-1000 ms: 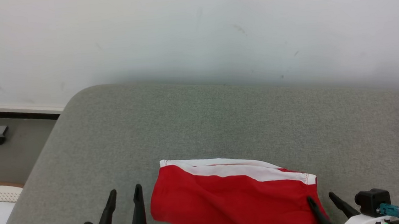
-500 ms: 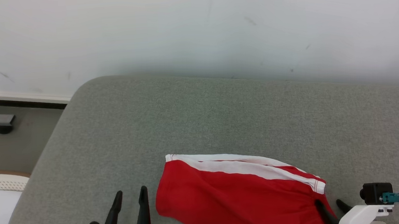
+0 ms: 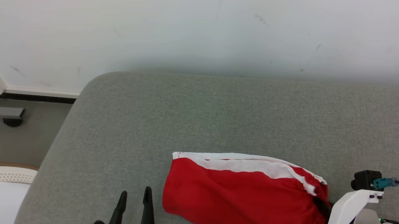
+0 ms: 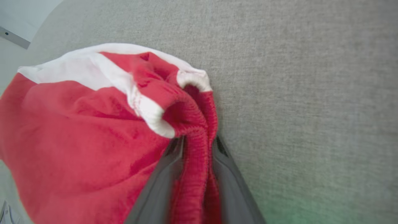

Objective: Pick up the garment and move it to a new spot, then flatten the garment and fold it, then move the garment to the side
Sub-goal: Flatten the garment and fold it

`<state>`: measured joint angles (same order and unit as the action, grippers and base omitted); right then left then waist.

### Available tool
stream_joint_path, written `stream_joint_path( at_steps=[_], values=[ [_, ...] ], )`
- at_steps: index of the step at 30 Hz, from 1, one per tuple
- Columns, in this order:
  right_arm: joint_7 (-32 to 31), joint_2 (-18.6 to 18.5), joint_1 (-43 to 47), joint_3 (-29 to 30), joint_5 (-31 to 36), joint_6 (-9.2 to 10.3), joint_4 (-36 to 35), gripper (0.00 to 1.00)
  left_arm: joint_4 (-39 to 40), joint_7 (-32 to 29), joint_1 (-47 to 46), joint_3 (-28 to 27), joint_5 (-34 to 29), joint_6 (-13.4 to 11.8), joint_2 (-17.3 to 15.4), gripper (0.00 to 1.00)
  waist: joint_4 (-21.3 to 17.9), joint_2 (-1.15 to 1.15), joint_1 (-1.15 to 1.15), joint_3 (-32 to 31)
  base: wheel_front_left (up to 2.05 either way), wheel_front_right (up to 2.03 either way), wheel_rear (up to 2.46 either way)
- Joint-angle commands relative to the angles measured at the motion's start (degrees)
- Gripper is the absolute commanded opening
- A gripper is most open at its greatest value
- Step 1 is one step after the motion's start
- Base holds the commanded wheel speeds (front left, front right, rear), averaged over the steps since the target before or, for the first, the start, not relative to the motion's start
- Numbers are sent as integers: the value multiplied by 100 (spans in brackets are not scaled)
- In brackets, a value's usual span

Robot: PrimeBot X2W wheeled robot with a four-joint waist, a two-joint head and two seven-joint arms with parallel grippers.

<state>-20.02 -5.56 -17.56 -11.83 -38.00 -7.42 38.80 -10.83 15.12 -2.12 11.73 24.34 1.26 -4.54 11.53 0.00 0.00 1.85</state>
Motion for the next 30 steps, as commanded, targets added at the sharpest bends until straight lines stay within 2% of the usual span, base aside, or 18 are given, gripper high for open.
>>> stream_joint_path(
  at_steps=[1, 6, 15, 21, 26, 30],
  values=[
    [-108, 175, 98, -189, -148, -9, 199, 0, -43, -1, -49, -30, -88, 42, 16, 100, 22, 0, 0, -6, 0, 0, 0],
    [-69, 82, -131, -33, -607, -7, 156, 0, -71, -1, -21, -69, -116, 69, 49, 100, -11, 0, 0, -31, 0, 0, 0],
    [-250, -536, -166, 191, -1061, -7, -356, 0, 62, -1, -3, -219, -215, 119, 65, 100, -210, 0, 0, -60, 0, 0, 0],
    [-725, -1007, 121, 398, -1497, -7, -956, 0, 112, -2, 45, -252, -328, 205, 93, 100, -339, 0, 0, -113, 0, 0, 0],
    [-1162, -748, 332, 892, -2234, -7, -1400, 0, 92, -2, 67, -296, -486, 230, 99, 100, -417, 0, 0, -168, 0, 0, 0],
    [-1484, -359, 452, 1101, -2555, -7, -1637, 0, 57, -2, 71, -312, -593, 247, 105, 100, -417, 0, 0, -208, 0, 0, 0]
  ],
)
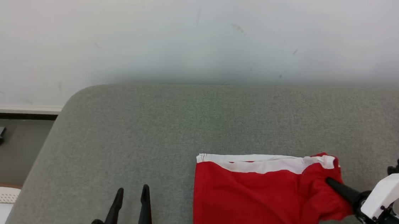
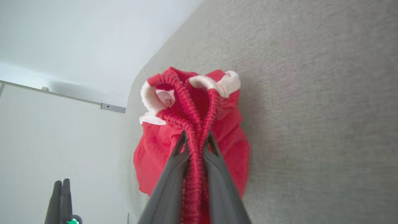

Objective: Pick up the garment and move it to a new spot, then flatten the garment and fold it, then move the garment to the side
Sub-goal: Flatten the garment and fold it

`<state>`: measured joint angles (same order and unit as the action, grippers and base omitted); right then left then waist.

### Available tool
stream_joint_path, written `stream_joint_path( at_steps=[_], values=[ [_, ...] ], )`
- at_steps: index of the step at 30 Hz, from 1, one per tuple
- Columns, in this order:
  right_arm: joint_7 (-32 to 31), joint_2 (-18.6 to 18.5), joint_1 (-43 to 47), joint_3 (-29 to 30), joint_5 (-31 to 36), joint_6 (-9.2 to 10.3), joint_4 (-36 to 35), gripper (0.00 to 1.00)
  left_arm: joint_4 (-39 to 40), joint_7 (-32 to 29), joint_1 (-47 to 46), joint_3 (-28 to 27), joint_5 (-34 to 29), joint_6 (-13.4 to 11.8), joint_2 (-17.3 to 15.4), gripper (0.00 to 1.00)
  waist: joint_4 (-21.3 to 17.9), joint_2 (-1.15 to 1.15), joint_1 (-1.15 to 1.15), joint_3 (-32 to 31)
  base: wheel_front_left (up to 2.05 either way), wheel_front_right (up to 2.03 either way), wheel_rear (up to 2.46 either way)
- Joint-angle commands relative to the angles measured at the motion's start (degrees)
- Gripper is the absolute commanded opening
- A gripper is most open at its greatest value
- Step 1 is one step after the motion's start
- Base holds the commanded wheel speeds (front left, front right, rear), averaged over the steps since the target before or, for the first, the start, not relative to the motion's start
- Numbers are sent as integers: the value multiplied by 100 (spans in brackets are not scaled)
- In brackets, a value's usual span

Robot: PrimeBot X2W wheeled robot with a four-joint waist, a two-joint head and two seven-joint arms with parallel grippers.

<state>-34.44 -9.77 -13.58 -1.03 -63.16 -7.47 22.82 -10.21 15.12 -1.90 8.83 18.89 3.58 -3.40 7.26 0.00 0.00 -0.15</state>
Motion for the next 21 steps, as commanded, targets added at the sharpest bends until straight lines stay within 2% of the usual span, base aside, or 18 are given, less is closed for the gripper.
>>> stream_joint_path(
  at_steps=[1, 6, 11, 17, 21],
  values=[
    [-130, 177, 85, 43, -93, -3, -79, 0, -20, -2, 42, -22, -68, 27, -8, 100, 29, 0, 0, -22, 0, 0, 0],
    [-450, 561, 72, 112, -455, -3, -316, 0, -78, -2, -2, -21, -85, 63, 6, 100, 195, 0, 0, -10, 0, 0, 0],
    [-385, 689, -163, -34, -669, -3, -157, 0, -140, -2, -82, 20, -22, 96, 17, 100, 461, 0, 0, 55, 0, 0, 0],
    [146, 677, -562, -827, -1351, -3, 397, 0, -194, -2, -140, 104, 16, 132, 28, 100, 812, 0, 0, 104, 0, 0, 0],
    [550, 681, -878, -1266, -1503, -3, 887, 0, -240, -2, -148, 120, 41, 139, 33, 100, 986, 0, 0, 144, 0, 0, 0]
  ],
)
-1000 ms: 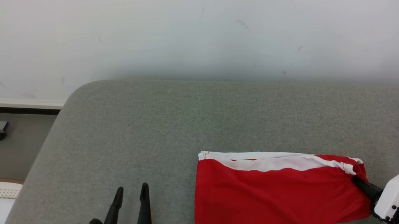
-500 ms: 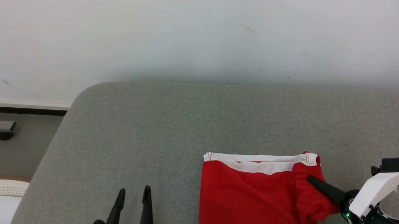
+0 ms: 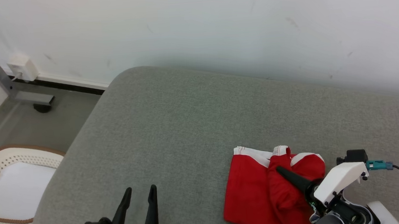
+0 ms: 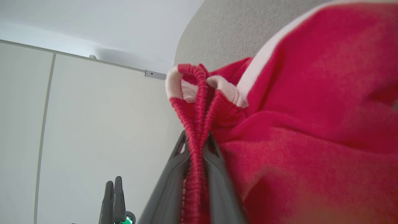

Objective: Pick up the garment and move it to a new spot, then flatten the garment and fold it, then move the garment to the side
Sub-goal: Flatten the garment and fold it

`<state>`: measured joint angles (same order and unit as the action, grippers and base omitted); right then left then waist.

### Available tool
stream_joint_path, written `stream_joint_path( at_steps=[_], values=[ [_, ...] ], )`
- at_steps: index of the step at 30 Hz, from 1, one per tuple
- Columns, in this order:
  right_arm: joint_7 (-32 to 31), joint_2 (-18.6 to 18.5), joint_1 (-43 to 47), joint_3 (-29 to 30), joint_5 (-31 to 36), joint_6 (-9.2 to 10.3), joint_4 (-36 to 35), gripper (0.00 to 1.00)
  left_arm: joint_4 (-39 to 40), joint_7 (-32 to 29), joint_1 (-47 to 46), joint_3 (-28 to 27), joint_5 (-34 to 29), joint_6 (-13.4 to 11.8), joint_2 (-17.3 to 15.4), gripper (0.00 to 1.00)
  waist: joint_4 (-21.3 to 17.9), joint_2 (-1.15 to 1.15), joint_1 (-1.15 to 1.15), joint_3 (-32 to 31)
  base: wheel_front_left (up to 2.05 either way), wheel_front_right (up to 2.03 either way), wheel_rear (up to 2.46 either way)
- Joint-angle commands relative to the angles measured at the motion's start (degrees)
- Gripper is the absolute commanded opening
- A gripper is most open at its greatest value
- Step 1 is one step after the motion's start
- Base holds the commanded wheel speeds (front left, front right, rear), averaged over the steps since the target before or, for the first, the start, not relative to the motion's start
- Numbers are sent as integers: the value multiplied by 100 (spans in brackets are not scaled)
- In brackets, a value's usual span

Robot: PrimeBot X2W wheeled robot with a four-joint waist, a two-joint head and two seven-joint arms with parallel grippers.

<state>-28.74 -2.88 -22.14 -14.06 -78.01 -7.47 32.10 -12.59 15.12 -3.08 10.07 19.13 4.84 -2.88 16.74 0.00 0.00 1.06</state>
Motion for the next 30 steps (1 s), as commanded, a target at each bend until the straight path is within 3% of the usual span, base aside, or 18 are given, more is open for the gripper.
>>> stream_joint_path(
  at_steps=[1, 5, 6, 7, 8, 19, 24, 30],
  values=[
    [87, -7, -109, -48, -65, -3, 89, 0, -10, -2, -36, 4, 18, 18, -17, 100, 72, 0, 0, 37, 0, 0, 0],
    [475, -7, -459, -406, -245, -3, 614, 0, -31, -2, -56, 14, 47, 23, -15, 100, 157, 0, 0, 75, 0, 0, 0],
    [534, -8, -530, -507, -321, -3, 703, 14, -35, -2, -63, 13, 49, 23, -14, 100, 167, 0, 0, 81, 0, 0, 0],
    [575, -6, -593, -614, -408, -3, 780, 40, -43, -2, -67, 8, 49, 21, -14, 100, 171, 0, 0, 84, 0, 0, 0],
    [611, -6, -650, -728, -500, -3, 827, 100, -49, -2, -71, 2, 49, 16, -14, 100, 169, 0, 0, 86, 0, 0, 0],
    [1123, -10, -983, -1648, -1389, -3, 321, 100, -44, -2, -32, -1, 107, -40, -12, 100, -118, 0, 0, 9, 0, 0, 0],
    [1434, -223, -912, -1651, -1111, -4, -422, 100, 70, -2, 9, -94, 50, -64, -13, 100, -364, 0, 0, -59, 0, 0, 0],
    [2139, -975, -696, -1622, -199, -3, -1534, 100, 258, -2, 51, -296, -87, -70, -13, 100, -722, 0, 0, -137, 0, 0, 0]
  ],
)
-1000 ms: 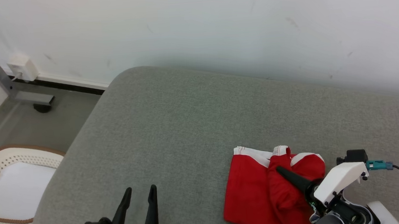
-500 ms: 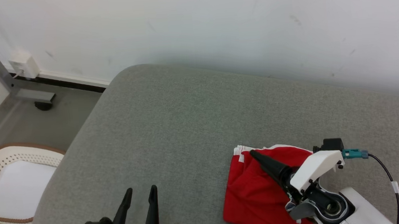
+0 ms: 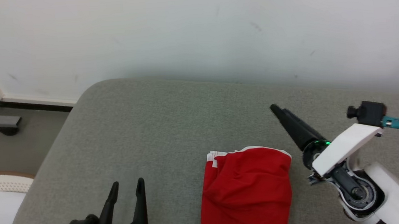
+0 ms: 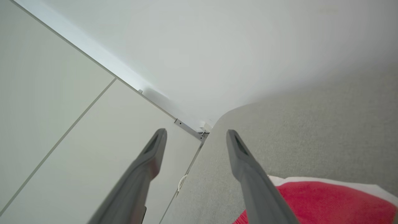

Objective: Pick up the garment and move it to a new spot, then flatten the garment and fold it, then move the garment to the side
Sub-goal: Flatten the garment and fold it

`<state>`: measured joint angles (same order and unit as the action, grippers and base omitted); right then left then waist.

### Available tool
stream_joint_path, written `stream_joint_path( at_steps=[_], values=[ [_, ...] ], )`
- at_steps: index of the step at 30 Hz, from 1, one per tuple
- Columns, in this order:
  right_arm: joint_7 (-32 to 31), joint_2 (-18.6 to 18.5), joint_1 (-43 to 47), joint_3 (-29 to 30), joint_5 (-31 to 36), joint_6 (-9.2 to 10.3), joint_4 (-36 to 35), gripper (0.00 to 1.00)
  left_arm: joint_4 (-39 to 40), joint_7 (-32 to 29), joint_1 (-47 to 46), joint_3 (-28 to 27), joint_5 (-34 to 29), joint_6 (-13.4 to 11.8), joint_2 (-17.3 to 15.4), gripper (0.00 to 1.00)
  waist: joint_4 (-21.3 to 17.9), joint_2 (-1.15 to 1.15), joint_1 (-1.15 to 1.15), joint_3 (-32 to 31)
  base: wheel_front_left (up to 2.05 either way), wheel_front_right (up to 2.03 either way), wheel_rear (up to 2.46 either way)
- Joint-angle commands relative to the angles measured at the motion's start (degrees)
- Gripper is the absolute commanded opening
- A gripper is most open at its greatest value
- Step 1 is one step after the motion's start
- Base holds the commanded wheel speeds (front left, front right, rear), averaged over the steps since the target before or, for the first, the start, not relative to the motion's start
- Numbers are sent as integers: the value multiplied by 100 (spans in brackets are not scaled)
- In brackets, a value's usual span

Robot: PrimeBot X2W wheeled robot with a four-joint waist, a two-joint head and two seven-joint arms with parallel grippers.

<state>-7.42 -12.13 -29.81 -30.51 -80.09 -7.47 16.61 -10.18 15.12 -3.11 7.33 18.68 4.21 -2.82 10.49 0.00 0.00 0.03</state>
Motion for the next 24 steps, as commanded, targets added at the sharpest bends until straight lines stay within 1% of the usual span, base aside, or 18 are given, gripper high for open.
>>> stream_joint_path(
  at_steps=[1, 3, 7, 11, 15, 17, 22, 23, 24],
  values=[
    [169, -176, 148, 17, 210, -3, -101, 100, 40, -2, 61, -56, -66, -16, -19, 100, -161, 0, 0, -52, 0, 0, 0],
    [500, -415, 229, 49, 624, -3, -268, 100, 114, -2, 54, -146, -93, -30, -21, 100, -282, 0, 0, -67, 0, 0, 0],
    [1005, -750, 438, 172, 1283, -3, -436, 100, 265, -2, 45, -291, -193, -4, -22, 100, -502, 0, 0, -83, 0, 0, 0],
    [1453, -888, 658, 405, 1928, -3, -511, 100, 311, -2, 44, -450, -286, 26, -48, 100, -669, 0, 0, -88, 0, 0, 0],
    [1869, -947, 1003, 772, 2679, -3, -552, 100, 345, -2, 60, -593, -350, 35, -51, 100, -763, 0, 0, -91, 0, 0, 0],
    [2011, -895, 1218, 1050, 3152, -3, -531, 100, 363, -2, 74, -654, -386, 50, -51, 100, -798, 0, 0, -93, 0, 0, 0],
    [2169, -458, 1891, 1824, 4282, -3, -555, 100, 434, -2, 117, -757, -486, 83, -43, 100, -860, 0, 0, -88, 0, 0, 0],
    [2169, -458, 1891, 1824, 4282, -3, -555, 100, 434, -2, 117, -757, -486, 83, -43, 100, -860, 0, 0, -88, 0, 0, 0],
    [2169, -330, 2021, 1961, 4455, -3, -561, 100, 444, -2, 119, -770, -494, 87, -40, 100, -864, 0, 0, -85, 0, 0, 0]
  ],
)
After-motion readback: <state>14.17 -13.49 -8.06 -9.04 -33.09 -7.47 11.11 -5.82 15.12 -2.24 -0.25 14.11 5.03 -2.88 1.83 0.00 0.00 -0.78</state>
